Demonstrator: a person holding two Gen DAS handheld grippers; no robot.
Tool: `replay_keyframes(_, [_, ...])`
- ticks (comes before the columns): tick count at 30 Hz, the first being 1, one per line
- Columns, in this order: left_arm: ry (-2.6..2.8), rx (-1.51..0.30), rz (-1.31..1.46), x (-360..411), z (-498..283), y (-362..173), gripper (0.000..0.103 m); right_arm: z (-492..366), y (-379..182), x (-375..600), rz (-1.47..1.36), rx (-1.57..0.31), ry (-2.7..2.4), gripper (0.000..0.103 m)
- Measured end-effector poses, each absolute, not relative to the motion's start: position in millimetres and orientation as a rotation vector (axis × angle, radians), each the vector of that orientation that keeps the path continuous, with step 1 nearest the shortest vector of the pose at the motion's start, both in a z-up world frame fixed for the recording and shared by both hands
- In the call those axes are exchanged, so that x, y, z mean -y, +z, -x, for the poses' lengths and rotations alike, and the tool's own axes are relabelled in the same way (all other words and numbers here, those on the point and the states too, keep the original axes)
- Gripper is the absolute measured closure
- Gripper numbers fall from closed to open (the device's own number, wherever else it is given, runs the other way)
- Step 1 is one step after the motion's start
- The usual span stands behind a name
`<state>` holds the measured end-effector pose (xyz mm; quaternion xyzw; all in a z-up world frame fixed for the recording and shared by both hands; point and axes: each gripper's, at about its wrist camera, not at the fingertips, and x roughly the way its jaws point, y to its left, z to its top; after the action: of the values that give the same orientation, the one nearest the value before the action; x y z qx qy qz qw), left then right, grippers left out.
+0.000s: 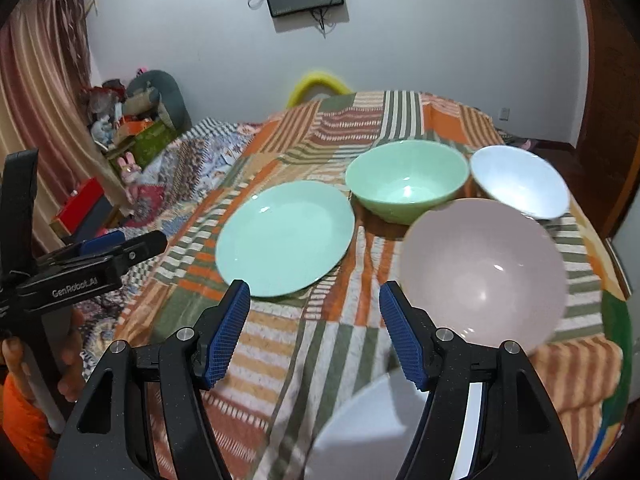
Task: Organize plates and bowls
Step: 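Grasp the mint green plate rim with both grippers and lift it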
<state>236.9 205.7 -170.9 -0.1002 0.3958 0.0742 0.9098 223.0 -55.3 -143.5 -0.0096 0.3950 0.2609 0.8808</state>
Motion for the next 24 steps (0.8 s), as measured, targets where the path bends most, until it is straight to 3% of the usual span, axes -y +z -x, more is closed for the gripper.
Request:
replay_keyframes(2, [0.149,-0.835,0.220,-214,-250,-182,0.013,-231,-151,46,0.041,-0.843,0.536,0.039])
replay_keyframes(4, [0.134,-0.861,0.238,-220,-261,-193,0.021,-241,-159,38,0.045,-0.862,0.538,0.043])
replay_keyframes(6, [0.099,-0.910,0.266,-225,-276,-207,0.040,-250,-165,33,0.038,-0.891,0.538,0.053])
replay_keyframes(9, [0.067,-0.954,0.303,-232,-294,-225,0.056,-263,-175,26,0.034,-0.931,0.521,0.068])
replay_keyframes(12, [0.069,-0.973,0.319,-236,-305,-239,0.063,-276,-187,21,0.054,-0.972,0.473,0.081])
replay_keyframes(17, [0.063,-0.975,0.341,-243,-320,-250,0.071,-288,-201,13,0.078,-1.030,0.454,0.081])
replay_keyframes(21, [0.051,-0.962,0.319,-242,-320,-253,0.085,-291,-200,16,0.021,-1.039,0.471,0.081])
replay_keyframes(24, [0.052,-0.965,0.315,-244,-314,-252,0.085,-292,-201,13,0.041,-1.041,0.478,0.082])
